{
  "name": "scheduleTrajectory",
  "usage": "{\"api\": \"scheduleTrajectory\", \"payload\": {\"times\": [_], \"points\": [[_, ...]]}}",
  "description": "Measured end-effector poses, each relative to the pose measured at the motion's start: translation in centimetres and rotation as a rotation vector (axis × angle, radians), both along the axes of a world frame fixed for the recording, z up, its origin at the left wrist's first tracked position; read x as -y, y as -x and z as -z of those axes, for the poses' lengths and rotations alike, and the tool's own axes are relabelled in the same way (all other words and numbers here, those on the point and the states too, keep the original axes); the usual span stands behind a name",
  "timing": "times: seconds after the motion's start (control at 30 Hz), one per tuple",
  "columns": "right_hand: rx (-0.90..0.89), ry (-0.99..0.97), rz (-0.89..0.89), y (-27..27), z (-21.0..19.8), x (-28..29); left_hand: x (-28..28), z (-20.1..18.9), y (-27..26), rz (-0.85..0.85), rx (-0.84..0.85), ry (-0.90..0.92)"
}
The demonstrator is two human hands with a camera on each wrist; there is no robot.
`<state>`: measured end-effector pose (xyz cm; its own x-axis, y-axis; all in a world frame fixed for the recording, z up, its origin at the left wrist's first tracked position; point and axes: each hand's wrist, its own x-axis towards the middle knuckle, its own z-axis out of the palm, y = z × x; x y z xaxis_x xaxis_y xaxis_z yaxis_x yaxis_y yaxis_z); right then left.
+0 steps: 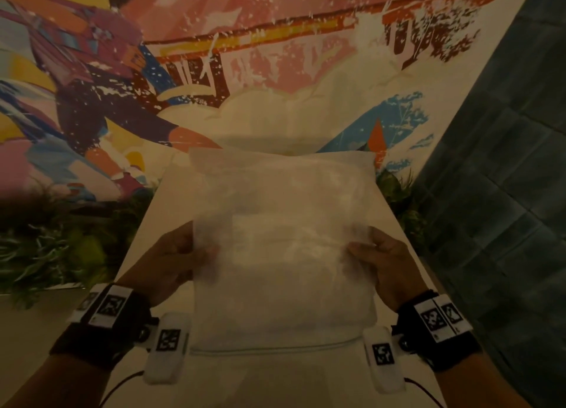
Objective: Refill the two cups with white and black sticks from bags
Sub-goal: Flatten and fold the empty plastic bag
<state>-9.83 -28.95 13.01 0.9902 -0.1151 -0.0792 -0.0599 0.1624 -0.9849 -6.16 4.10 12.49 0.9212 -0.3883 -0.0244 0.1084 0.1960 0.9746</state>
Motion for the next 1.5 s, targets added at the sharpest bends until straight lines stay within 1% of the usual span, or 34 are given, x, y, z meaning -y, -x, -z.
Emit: {"api": "scheduleTrajectory", "payload": {"times": [0.07,0.13,0.17,0.2,0.27,0.33,0.4,0.43,0.47,0.53,0.57,0.63,0.67,0.7,0.73,0.8,0.83,0.87,0.93,0.97,1.0,1.03,1.07,1.1,1.13,1.17,1.2,1.27,1.3,1.37,1.4,1.43,1.47,1.5], "points": [[-0.004,-0.027,-0.018,0.0,-0.3,0.2,0.0,-0.7,0.2,0.037,0.063,-0.027],[-0.024,0.071,-0.095,0.1,-1.0,0.8,0.1,-1.3,0.3,-0.053,0.137,-0.105],[-0.037,0.122,-0.105,0.3,-1.9,0.7,0.1,-1.6,0.3,-0.109,0.164,-0.109],[-0.034,0.157,-0.084,0.4,-2.5,0.9,-0.3,-1.2,0.0,-0.118,0.187,-0.103],[0.062,0.245,-0.126,0.1,-2.9,1.9,-0.7,-1.1,-0.1,-0.065,0.266,-0.12],[0.123,0.361,-0.176,-0.2,-2.3,2.4,-1.3,-0.7,-0.4,-0.054,0.369,-0.204],[0.179,0.512,-0.202,-0.2,-1.7,2.7,-1.6,-0.3,-0.8,-0.09,0.492,-0.415],[0.218,0.551,-0.219,-0.2,-1.7,2.7,-1.8,-0.2,-1.0,-0.08,0.548,-0.54],[0.26,0.578,-0.238,-0.2,-1.8,2.8,-2.2,-0.3,-1.2,-0.004,0.597,-0.674],[0.352,0.675,-0.271,-0.1,-2.2,2.8,-2.8,-1.0,-1.4,0.15,0.606,-0.908],[0.397,0.756,-0.284,-0.1,-2.3,2.8,-2.6,-1.8,-1.3,0.128,0.62,-0.958],[0.478,0.935,-0.317,-0.2,-3.0,2.1,-1.0,-3.5,-0.8,-0.088,0.734,-0.881],[0.511,1.014,-0.349,-0.3,-3.4,1.6,0.7,-4.3,-0.5,-0.143,0.794,-0.846],[0.527,1.067,-0.395,-0.4,-4.0,1.0,2.8,-4.8,-0.1,-0.117,0.844,-0.846],[0.526,1.096,-0.438,-0.4,-4.6,0.4,5.1,-5.0,0.2,-0.032,0.866,-0.879],[0.556,1.134,-0.476,-0.8,-5.3,-0.4,9.1,-4.7,0.5,0.199,0.779,-1.063],[0.59,1.171,-0.465,-0.9,-5.4,-0.5,10.2,-4.3,0.5,0.246,0.736,-1.165],[0.64,1.235,-0.418,-0.9,-5.4,-0.5,10.6,-3.7,0.3,0.22,0.718,-1.224],[0.744,1.345,-0.215,-0.6,-5.8,0.1,10.4,-3.0,0.2,0.09,0.622,-1.167],[0.777,1.329,-0.107,-0.2,-6.3,0.4,9.8,-2.7,0.2,0.014,0.552,-1.101],[0.805,1.256,-0.027,0.5,-6.7,0.4,9.3,-2.4,0.1,-0.067,0.502,-1.039],[0.816,1.149,-0.001,1.3,-7.2,-0.1,8.8,-2.1,0.0,-0.138,0.47,-0.998],[0.788,1.015,-0.05,2.2,-7.3,-0.9,8.5,-1.9,-0.2,-0.189,0.45,-0.966],[0.71,0.879,-0.148,2.9,-7.1,-2.0,8.3,-1.9,-0.3,-0.194,0.416,-0.929],[0.579,0.782,-0.254,3.3,-6.6,-3.2,8.2,-1.9,-0.3,-0.173,0.372,-0.854],[0.436,0.756,-0.333,3.3,-5.7,-4.2,8.1,-2.2,-0.2,-0.135,0.295,-0.736],[0.315,0.786,-0.367,2.9,-4.5,-4.7,8.0,-2.5,0.0,-0.098,0.187,-0.579],[0.159,0.84,-0.309,1.5,-2.0,-4.8,7.5,-3.2,0.5,-0.045,-0.068,-0.251],[0.102,0.805,-0.239,0.9,-1.3,-4.8,7.3,-3.3,0.8,-0.021,-0.187,-0.143],[0.013,0.633,-0.094,0.2,-0.1,-4.9,6.6,-3.2,1.1,-0.003,-0.346,-0.001],[-0.005,0.533,-0.054,0.0,0.3,-5.0,6.3,-3.0,1.2,-0.002,-0.4,0.079],[-0.004,0.442,-0.04,-0.1,0.5,-5.1,6.1,-2.9,1.2,-0.025,-0.438,0.126],[0.002,0.363,-0.071,-0.3,0.7,-5.1,5.8,-2.6,1.2,-0.044,-0.463,0.173],[0.003,0.279,-0.144,-0.4,0.8,-5.2,5.7,-2.8,1.5,-0.077,-0.474,0.191]]}}
